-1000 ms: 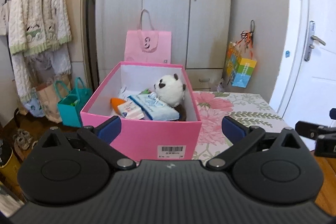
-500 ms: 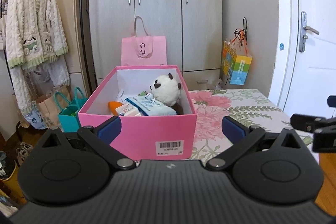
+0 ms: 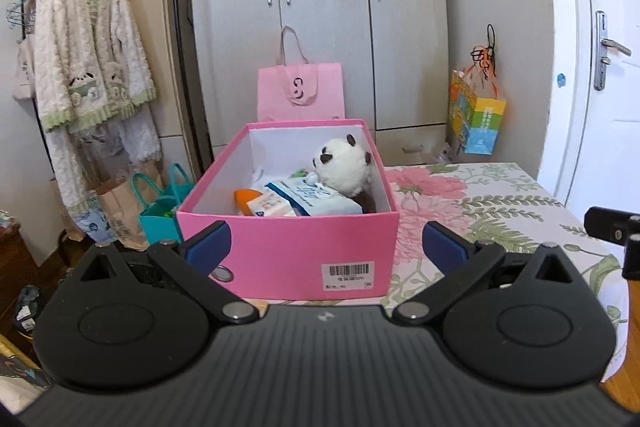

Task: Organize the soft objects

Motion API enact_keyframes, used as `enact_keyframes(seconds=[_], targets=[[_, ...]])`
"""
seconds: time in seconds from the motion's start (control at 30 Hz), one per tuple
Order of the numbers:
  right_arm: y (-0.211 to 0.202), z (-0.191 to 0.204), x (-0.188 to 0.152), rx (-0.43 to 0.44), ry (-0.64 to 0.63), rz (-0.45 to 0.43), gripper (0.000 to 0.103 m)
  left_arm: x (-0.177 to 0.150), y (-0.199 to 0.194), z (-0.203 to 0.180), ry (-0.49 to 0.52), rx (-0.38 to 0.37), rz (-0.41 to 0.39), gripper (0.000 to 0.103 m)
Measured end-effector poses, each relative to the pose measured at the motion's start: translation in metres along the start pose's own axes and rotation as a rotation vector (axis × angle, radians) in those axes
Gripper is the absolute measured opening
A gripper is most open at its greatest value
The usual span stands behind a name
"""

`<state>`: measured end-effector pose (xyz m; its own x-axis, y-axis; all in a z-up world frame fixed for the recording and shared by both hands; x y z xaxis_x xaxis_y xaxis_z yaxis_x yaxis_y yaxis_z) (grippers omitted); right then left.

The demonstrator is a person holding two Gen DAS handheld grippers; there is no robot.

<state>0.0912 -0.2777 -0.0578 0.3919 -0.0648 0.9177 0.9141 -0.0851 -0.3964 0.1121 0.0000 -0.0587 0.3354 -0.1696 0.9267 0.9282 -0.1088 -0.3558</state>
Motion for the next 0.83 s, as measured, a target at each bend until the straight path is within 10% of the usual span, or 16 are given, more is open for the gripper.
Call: enact_keyframes(seconds=[0.83], targets=[[0.006,-0.007,-0.006,-0.023,0.017,0.016,0.103,0.001,-0.007,0.003,0.003,0.009,-0.035,0.103]])
Point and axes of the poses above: each gripper's, at about its wrist camera, not at the fingertips, and y roughly the way its jaws point, z to its left, x to its top, the point moved 10 cm from there along y, roughly the way its jaws point, and after that the axes turned 4 degrees about y, right-handed, at the moved point
